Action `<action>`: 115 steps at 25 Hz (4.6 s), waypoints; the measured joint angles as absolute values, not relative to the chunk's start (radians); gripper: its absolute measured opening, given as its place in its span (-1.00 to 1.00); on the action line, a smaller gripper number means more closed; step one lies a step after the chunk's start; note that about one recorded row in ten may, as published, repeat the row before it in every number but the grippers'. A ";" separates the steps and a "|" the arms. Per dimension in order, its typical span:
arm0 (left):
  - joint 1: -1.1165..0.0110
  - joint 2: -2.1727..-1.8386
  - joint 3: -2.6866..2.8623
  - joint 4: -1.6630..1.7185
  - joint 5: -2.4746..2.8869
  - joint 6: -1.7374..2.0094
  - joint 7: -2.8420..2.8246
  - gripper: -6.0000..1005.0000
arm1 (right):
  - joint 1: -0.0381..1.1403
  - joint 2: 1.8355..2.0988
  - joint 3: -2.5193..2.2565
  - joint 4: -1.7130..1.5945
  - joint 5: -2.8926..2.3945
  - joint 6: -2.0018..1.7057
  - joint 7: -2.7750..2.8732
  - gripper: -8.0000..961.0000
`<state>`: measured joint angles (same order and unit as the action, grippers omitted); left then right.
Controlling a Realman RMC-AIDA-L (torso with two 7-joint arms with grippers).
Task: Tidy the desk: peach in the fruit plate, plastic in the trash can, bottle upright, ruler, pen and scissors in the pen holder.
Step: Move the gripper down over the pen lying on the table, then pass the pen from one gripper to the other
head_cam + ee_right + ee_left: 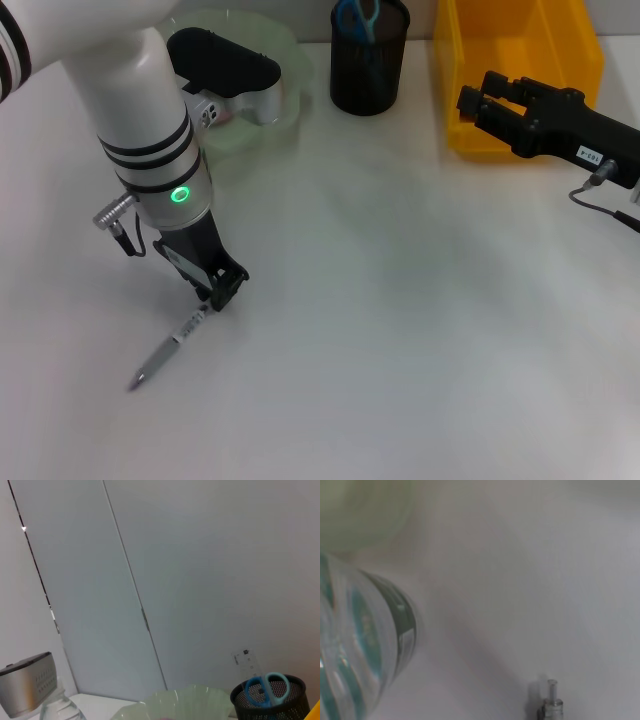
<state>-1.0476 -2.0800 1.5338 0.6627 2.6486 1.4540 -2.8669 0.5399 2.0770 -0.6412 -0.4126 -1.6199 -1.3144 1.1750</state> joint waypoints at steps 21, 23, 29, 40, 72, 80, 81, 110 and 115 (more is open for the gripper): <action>-1.044 -2.080 1.514 0.760 2.641 1.467 -2.867 -0.72 | 0.534 2.077 -0.638 -0.413 -1.601 -1.307 1.178 -0.02; -1.030 -2.080 1.512 0.799 2.640 1.464 -2.867 -0.72 | 0.529 2.077 -0.635 -0.413 -1.589 -1.318 1.186 -0.02; -0.951 -2.077 1.508 0.958 2.619 1.383 -2.855 -0.71 | 0.487 2.072 -0.588 -0.424 -1.555 -1.430 1.183 -0.02; -0.714 -2.073 1.357 1.004 2.086 1.057 -2.322 -0.70 | 0.424 2.058 -0.580 -0.434 -1.562 -1.554 1.186 -0.02; -0.437 -2.069 1.297 0.595 1.146 1.443 -1.170 -0.66 | 0.388 2.064 -0.586 -0.505 -1.734 -1.773 1.246 -0.01; -0.451 -2.074 1.324 0.570 1.144 1.527 -1.106 -0.65 | 0.393 2.075 -0.586 -0.557 -1.831 -1.840 1.217 0.01; -0.451 -2.074 1.324 0.570 1.144 1.527 -1.106 -0.65 | 0.393 2.075 -0.586 -0.557 -1.831 -1.840 1.217 0.09; -0.491 -2.080 1.429 0.557 1.141 1.518 -1.103 -0.62 | 0.539 2.086 -0.693 -0.492 -1.849 -1.783 1.227 0.48; -0.492 -2.080 1.441 0.557 1.134 1.518 -1.103 -0.62 | 0.541 2.086 -0.693 -0.491 -1.849 -1.780 1.228 0.40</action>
<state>-0.4924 -2.0801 1.4408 0.5568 1.1343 1.5180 -1.1028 0.5405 2.0862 -0.6932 -0.4910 -1.8489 -1.7799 1.2278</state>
